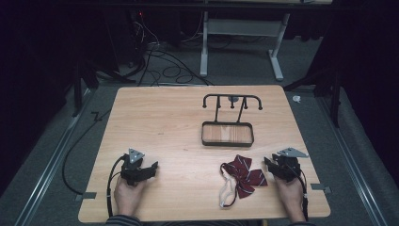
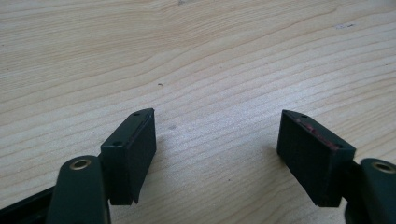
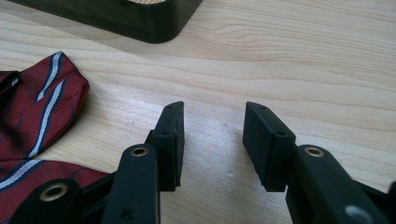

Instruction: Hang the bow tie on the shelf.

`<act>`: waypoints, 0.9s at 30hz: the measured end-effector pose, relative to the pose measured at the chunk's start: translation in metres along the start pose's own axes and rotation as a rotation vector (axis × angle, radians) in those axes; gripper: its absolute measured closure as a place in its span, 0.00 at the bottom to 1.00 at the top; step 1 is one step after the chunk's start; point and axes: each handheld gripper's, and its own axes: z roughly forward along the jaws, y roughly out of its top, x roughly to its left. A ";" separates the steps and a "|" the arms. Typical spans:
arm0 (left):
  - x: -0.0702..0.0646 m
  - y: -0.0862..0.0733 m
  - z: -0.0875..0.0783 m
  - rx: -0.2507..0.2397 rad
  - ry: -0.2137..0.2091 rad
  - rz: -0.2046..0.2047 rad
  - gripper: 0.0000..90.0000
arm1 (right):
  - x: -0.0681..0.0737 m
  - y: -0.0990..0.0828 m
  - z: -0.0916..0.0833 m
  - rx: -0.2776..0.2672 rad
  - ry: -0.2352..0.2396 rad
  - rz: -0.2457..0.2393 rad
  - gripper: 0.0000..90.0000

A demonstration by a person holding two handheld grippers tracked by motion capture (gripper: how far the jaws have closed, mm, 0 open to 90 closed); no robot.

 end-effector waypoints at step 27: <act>-0.001 0.000 0.000 0.000 0.004 0.002 0.32 | 0.000 0.005 -0.001 -0.014 0.065 -0.007 0.73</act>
